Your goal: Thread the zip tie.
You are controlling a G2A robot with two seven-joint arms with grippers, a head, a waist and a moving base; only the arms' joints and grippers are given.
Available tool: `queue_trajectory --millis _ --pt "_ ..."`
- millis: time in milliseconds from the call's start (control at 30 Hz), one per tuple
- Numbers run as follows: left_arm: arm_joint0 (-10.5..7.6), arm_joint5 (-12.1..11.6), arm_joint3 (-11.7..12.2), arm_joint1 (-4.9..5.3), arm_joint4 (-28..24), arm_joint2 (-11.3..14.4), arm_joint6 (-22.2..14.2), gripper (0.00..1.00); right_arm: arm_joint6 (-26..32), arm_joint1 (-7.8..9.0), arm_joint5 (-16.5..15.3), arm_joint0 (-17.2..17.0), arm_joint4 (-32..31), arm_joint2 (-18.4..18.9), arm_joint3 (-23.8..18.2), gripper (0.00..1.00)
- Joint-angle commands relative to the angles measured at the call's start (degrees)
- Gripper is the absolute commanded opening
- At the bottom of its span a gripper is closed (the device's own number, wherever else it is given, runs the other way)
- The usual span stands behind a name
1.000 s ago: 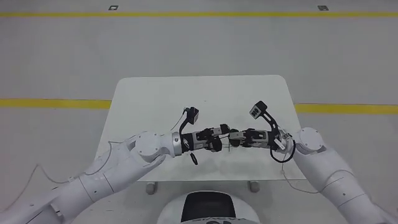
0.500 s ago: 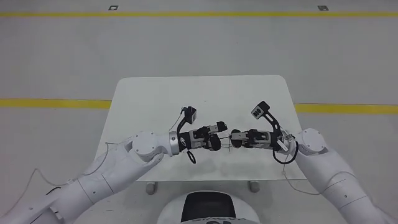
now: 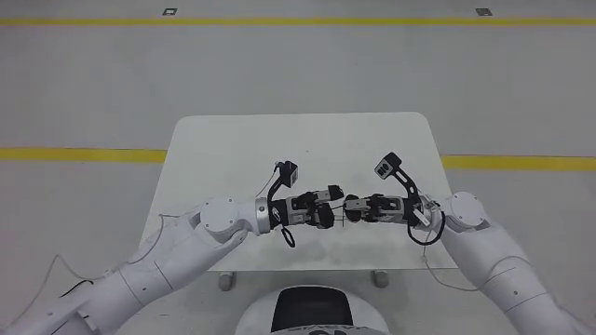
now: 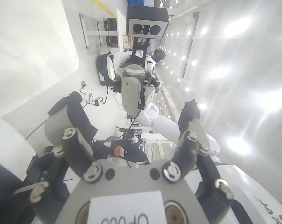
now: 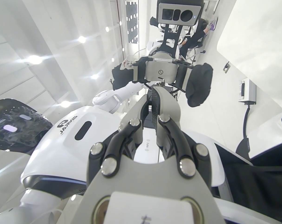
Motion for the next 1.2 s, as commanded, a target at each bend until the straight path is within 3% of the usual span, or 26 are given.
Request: queue_trajectory --millis 0,233,433,700,1167 --pt "0.09 0.10 0.06 -0.11 0.16 -0.16 -0.09 0.49 -0.01 -0.05 0.13 0.04 -0.10 0.02 0.24 0.00" --pt "0.71 -0.12 -0.60 -0.41 1.15 -0.97 -0.81 0.31 -0.26 -0.18 1.74 0.24 -0.76 0.22 1.13 0.00" --pt "1.07 0.68 -0.81 -0.61 2.30 -1.49 -1.05 0.28 -0.54 -0.27 3.52 0.63 -1.63 0.26 1.62 0.00" --pt "1.50 1.12 -0.73 -1.00 2.85 -2.19 -1.53 0.12 -0.29 -0.34 4.57 0.60 -2.25 0.54 2.12 0.00" --pt "2.03 2.07 -0.30 -1.69 3.47 -3.29 -1.87 0.13 0.75 -0.50 3.89 0.20 -2.29 1.18 1.65 0.00"
